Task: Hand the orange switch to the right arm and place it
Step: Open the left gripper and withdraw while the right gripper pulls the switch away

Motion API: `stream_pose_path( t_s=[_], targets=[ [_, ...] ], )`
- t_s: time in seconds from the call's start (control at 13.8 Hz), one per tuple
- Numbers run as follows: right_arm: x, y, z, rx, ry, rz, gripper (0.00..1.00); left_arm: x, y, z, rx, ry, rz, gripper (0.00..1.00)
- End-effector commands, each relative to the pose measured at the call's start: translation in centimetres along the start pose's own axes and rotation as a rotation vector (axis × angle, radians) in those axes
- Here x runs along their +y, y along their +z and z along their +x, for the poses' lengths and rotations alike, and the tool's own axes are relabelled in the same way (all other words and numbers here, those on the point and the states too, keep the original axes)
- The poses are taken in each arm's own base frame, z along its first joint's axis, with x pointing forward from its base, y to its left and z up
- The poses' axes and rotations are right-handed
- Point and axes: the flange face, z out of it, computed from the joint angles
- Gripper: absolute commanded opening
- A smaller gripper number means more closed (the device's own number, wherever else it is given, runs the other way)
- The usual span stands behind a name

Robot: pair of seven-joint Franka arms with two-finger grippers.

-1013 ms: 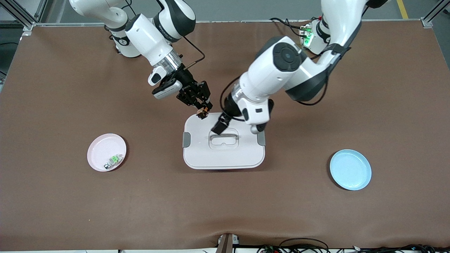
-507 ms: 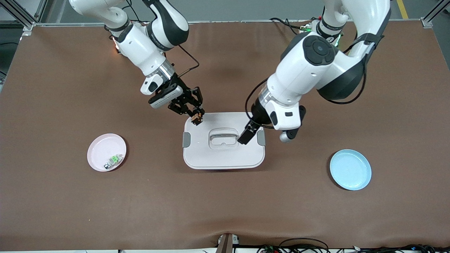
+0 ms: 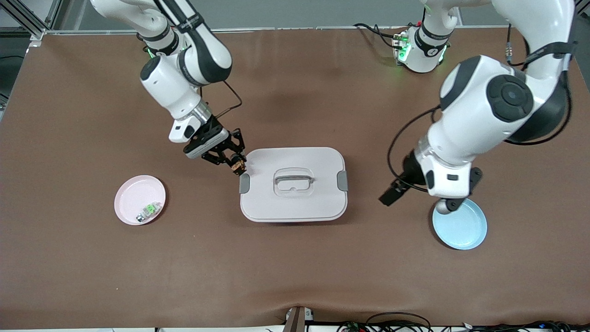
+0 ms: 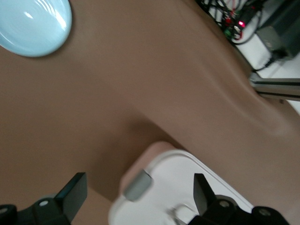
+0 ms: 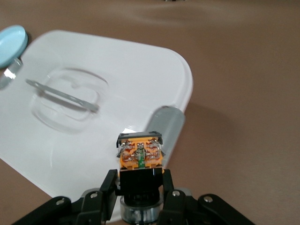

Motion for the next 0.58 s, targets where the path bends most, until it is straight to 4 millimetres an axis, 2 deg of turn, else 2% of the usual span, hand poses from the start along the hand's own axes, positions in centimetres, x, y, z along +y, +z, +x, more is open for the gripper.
stream_pose_path(
  t_s=[0.0,0.29,0.51],
  targets=[
    [4.8,-1.3,-0.5,-0.032,-0.090,0.015,0.00,-3.0,-0.8,2.5,0.056,0.114,0.098,1.00],
    [14.3,-3.3,-2.2,-0.084,-0.296,0.037,0.00,-6.4,-1.2,6.7,0.038,0.224,0.140,1.00],
    [21.3,-5.7,-3.8,-0.195,-0.460,-0.002,0.00,-10.0,-3.2,10.2,0.029,0.355,0.169,1.00]
  ],
)
